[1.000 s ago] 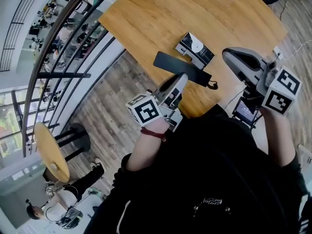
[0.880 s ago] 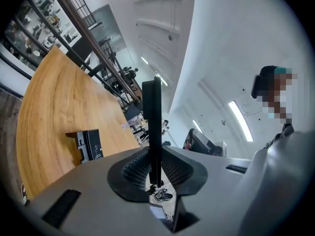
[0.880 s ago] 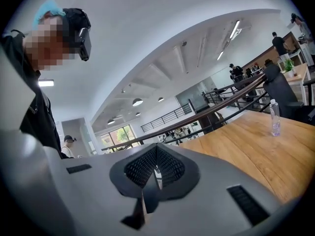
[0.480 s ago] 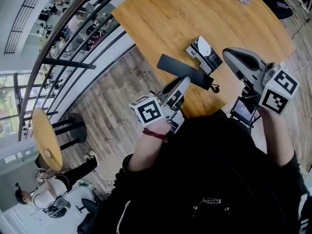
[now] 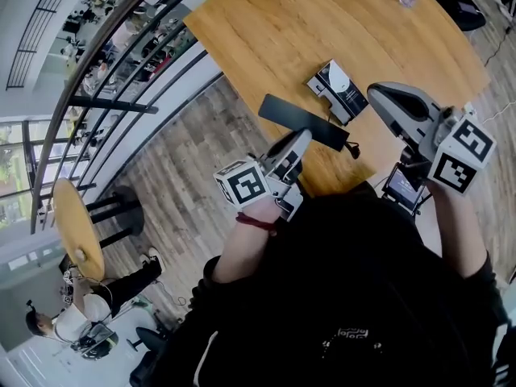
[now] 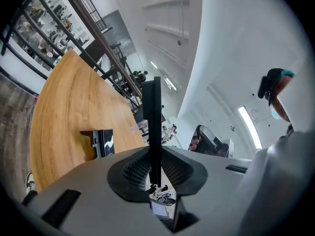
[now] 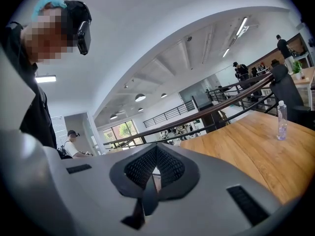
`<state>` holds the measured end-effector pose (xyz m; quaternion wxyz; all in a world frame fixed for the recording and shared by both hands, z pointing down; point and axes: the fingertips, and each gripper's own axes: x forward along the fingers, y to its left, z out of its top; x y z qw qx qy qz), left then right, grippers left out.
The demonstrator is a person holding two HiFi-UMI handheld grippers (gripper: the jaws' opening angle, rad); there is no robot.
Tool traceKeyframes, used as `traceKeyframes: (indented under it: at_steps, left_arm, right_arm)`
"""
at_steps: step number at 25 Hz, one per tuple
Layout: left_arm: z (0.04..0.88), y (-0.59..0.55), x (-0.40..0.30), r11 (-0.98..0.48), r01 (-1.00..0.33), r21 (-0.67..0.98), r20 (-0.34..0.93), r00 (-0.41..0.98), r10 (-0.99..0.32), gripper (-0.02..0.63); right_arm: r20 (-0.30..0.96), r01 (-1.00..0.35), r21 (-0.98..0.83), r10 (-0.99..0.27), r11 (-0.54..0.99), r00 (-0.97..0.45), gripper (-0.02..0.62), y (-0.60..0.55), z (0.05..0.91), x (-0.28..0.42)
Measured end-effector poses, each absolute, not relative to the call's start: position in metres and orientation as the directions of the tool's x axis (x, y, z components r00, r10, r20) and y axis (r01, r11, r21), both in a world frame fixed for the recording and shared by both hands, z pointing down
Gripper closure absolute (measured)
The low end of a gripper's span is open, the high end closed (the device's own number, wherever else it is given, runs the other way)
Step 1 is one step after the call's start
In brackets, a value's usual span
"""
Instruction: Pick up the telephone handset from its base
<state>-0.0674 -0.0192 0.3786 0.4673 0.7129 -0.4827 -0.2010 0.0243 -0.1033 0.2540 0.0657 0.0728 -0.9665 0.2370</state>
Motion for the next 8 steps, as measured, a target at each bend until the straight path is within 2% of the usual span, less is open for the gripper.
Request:
traceKeyframes:
  at_steps: [8]
  left_arm:
    - [0.391,-0.014,-0.028,-0.120,-0.420,0.900,0.144,0.544,-0.827,0.532]
  right_arm:
    - [0.158,-0.187,-0.472,-0.126,0.862,-0.979,0.578,-0.089,0.262,0.046]
